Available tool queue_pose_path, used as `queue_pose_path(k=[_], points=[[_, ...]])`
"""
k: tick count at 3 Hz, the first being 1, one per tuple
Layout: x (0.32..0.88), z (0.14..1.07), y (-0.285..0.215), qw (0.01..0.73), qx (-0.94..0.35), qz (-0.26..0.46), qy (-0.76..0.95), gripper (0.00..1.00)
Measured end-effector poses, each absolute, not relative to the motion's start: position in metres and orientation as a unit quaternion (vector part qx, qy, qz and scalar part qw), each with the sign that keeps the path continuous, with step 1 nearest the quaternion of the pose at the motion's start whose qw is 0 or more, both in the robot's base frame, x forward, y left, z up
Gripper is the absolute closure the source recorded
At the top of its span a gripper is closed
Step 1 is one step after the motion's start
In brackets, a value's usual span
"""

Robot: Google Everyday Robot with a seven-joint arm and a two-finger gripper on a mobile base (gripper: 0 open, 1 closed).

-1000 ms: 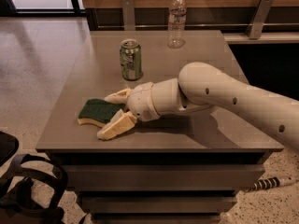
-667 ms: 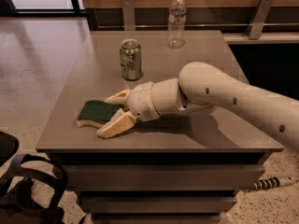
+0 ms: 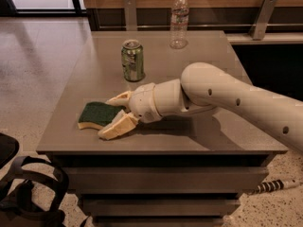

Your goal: Pick sponge

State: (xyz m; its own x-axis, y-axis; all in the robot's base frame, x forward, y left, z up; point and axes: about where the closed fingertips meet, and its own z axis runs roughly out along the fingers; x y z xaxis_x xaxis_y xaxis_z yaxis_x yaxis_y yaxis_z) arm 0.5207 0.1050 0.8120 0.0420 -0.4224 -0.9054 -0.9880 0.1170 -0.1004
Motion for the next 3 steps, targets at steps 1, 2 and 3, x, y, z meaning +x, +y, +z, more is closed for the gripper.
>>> queue_pose_path(k=[1, 2, 3], points=[[0.520, 0.829, 0.101, 0.436, -0.592, 0.321, 0.597, 1.00], [0.520, 0.862, 0.087, 0.449, -0.608, 0.303, 0.581, 1.00], [0.520, 0.903, 0.067, 0.472, -0.622, 0.283, 0.557, 1.00]])
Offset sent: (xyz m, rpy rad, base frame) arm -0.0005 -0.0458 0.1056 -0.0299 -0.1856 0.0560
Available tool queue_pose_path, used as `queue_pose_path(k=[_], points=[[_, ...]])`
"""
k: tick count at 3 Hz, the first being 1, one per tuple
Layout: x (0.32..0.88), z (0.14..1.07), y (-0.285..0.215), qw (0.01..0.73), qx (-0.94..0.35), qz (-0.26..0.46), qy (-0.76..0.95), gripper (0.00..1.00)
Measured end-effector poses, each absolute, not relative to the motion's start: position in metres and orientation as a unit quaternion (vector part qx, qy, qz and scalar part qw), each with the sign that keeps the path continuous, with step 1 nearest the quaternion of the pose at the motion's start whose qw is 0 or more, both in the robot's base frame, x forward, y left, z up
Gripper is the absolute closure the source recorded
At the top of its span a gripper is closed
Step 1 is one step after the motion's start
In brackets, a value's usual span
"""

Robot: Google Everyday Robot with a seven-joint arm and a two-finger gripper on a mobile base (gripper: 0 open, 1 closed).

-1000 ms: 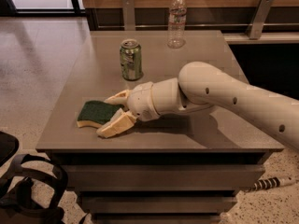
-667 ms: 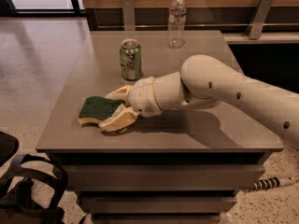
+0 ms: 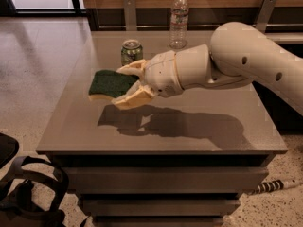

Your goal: Pick sponge

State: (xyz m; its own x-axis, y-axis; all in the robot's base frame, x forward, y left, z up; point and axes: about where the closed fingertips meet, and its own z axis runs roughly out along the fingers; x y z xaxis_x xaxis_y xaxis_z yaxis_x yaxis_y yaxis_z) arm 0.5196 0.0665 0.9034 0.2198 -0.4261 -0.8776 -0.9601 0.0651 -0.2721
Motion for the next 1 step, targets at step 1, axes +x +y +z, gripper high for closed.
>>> queue_pose_path(k=[1], points=[[0.5197, 0.9386, 0.0474, 0.496, -0.632, 0.263, 0.534, 1.00]])
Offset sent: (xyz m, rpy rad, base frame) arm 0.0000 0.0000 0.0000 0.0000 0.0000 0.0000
